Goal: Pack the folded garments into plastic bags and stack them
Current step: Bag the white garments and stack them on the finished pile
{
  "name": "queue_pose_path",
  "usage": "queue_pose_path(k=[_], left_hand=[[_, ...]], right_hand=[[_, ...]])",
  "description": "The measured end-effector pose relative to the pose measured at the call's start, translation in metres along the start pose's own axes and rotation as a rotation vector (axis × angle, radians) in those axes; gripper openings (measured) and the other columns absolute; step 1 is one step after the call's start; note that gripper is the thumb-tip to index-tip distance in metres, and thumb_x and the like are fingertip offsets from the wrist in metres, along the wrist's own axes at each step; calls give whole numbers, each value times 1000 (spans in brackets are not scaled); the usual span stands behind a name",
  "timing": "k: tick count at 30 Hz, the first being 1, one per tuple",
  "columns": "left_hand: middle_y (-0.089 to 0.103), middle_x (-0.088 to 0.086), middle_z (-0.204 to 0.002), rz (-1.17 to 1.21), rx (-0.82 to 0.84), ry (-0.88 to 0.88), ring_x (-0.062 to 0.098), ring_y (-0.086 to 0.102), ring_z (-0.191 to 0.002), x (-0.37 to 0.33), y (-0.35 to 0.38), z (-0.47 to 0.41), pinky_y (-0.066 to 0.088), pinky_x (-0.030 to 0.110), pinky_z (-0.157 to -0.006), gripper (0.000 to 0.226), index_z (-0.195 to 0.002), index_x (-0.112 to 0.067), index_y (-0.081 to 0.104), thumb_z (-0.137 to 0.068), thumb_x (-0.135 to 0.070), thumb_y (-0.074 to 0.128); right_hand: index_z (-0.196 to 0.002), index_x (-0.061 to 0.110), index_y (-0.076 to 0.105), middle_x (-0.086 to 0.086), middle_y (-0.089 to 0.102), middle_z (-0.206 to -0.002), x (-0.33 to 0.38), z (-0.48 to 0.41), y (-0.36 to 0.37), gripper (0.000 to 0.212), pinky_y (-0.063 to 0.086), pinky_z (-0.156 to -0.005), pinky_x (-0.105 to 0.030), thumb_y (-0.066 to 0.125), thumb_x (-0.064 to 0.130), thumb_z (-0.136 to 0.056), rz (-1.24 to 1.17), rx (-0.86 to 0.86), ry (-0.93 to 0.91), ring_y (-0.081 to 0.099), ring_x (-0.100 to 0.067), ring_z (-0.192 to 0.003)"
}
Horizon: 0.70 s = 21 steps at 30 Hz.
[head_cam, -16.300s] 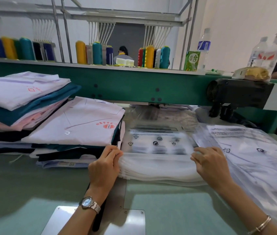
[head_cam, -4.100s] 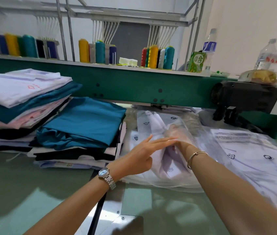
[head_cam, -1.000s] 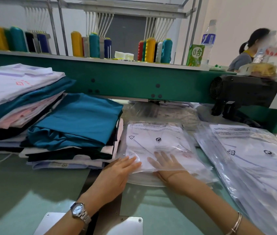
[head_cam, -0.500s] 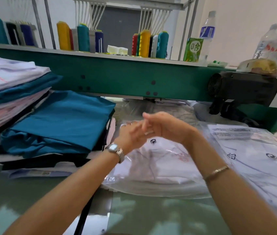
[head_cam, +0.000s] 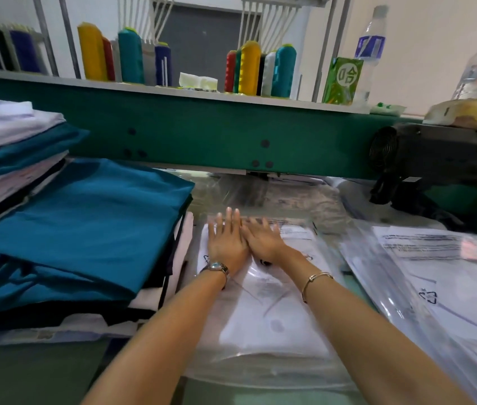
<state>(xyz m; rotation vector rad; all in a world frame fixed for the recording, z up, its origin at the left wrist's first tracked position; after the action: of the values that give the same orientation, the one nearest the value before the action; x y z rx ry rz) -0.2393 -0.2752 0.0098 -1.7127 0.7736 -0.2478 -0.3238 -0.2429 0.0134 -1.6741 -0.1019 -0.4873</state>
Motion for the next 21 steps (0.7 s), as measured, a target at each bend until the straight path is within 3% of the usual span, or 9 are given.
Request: queue_pose_path(k=[4, 8, 14, 21], left_hand=[[-12, 1, -163, 51, 8, 39, 21, -14, -150, 6, 14, -5, -12, 47, -120, 59, -155, -19, -8, -103, -36, 14], [-2, -3, -164, 81, 16, 19, 18, -6, -151, 11, 19, -7, -9, 49, -120, 60, -157, -25, 4, -102, -45, 16], [15, -5, -163, 146, -23, -61, 21, 6, -151, 29, 11, -2, -1, 45, -120, 62, -152, -36, 27, -96, -63, 28], [9, 3, -164, 310, -11, -184, 25, 9, -150, 44, 8, 2, 16, 40, -119, 75, -153, -23, 26, -93, -66, 36]], right_hand=[[-152, 38, 14, 10, 6, -162, -7, 1, 13, 66, -19, -115, -46, -5, 63, -94, 32, -103, -50, -10, -19, -148], [-149, 47, 18, 15, 9, -160, -18, 0, 14, 78, -20, -113, -50, -16, 72, -84, 65, -151, -15, -8, -20, -149], [-148, 44, 24, 10, 15, -161, -46, 2, 1, 63, -4, -116, -56, -5, 60, -95, 170, -179, 132, 1, -26, -149], [-146, 34, 35, 0, 28, -157, -77, 26, -25, 48, 13, -116, -53, 21, 42, -100, 209, -367, 387, 17, -35, -144]])
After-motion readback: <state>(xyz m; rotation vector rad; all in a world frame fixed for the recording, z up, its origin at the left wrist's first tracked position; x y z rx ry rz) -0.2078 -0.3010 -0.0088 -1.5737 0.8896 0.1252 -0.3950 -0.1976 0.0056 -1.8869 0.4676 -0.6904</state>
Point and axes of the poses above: each hand's wrist, its own z-axis away from the middle knuckle, its own y-axis out of the palm, x = y × z, the point moved 9 cm from there along -z, towards the middle knuckle
